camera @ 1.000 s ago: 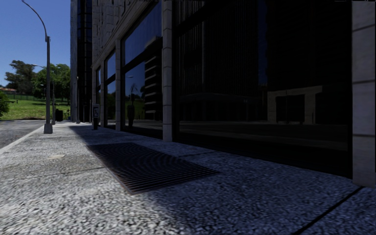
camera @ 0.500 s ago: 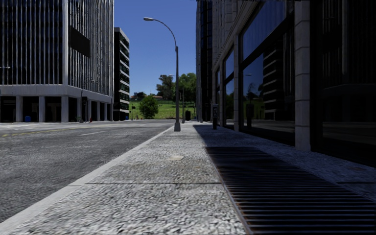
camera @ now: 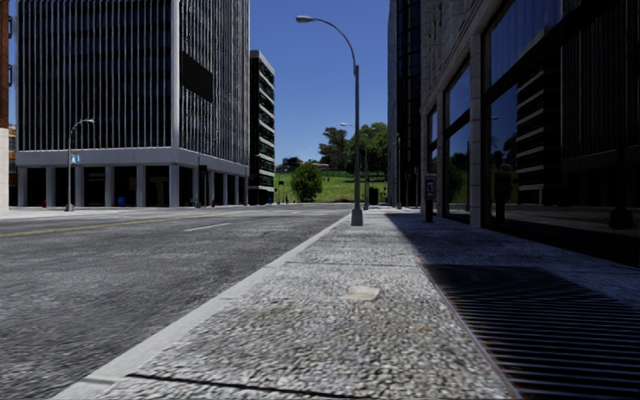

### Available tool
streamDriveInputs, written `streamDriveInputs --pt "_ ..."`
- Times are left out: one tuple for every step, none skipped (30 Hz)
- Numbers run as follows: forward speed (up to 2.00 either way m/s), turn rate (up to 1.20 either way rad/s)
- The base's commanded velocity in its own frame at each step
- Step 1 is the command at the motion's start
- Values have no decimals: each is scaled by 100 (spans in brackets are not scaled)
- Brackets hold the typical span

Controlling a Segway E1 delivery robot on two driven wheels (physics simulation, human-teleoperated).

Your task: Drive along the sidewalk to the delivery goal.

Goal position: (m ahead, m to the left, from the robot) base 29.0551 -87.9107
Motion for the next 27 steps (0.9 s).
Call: streamDriveInputs --pt "195 -120" --pt "195 -120" --pt "195 -120" --pt "195 -120" --pt "192 -120" --pt "188 -120" --pt "188 -120" --pt "187 -120" --pt "186 -120" --pt "185 -112" --pt "185 -30" --pt "185 -10" --pt "185 -4" --pt "185 -2" --pt "185 -1" --pt "185 0" --pt "185 0" --pt "185 0" --pt "185 0" --pt "185 0" --pt "185 0" --pt "185 0" --pt "185 0" --pt "185 0" --pt "185 0" --pt "185 0" --pt "185 0"
